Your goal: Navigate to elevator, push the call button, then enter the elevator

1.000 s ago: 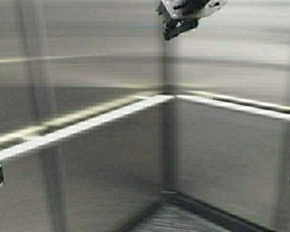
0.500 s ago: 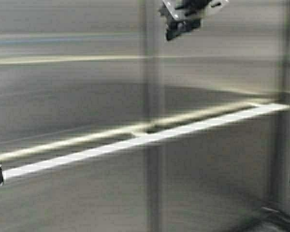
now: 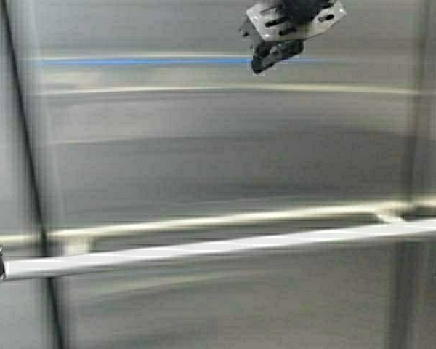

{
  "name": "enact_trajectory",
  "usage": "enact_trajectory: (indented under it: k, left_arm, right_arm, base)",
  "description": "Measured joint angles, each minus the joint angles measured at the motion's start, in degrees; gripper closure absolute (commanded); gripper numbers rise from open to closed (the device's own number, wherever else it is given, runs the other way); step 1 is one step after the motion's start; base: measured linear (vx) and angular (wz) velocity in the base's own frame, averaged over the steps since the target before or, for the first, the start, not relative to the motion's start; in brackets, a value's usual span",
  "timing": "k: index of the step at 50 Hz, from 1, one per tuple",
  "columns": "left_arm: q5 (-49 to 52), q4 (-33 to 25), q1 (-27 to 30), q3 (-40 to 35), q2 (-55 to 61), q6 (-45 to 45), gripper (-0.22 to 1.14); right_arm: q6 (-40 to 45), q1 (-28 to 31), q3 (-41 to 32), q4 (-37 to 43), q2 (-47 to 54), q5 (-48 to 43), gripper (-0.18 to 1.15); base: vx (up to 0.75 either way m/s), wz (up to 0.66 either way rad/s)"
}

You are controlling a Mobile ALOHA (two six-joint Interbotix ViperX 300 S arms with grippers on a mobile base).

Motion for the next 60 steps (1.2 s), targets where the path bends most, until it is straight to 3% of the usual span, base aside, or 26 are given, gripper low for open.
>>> enact_trajectory:
  k: [16,35,60]
  left_arm:
    - [1.05,-0.18,-0.09,0.00,-0.18,-0.70,0.90]
    - [2.02,-0.18,0.00,0.00,-2.02,-0.09,0.90]
    - [2.02,-0.26,0.97,0.00,-0.97,0.70,0.90]
  right_arm:
    - [0.00,3.16,0.53,0.09,0.00,0.18,0.91]
    - [0.00,2.81,0.44,0.35,0.00,-0.26,0.91]
    - [0.09,-4.31,-4.13,4.04,4.04,-4.75,0.91]
  base:
    - [0.04,0.87]
    - [0.02,0.69]
    - [0.02,0.36]
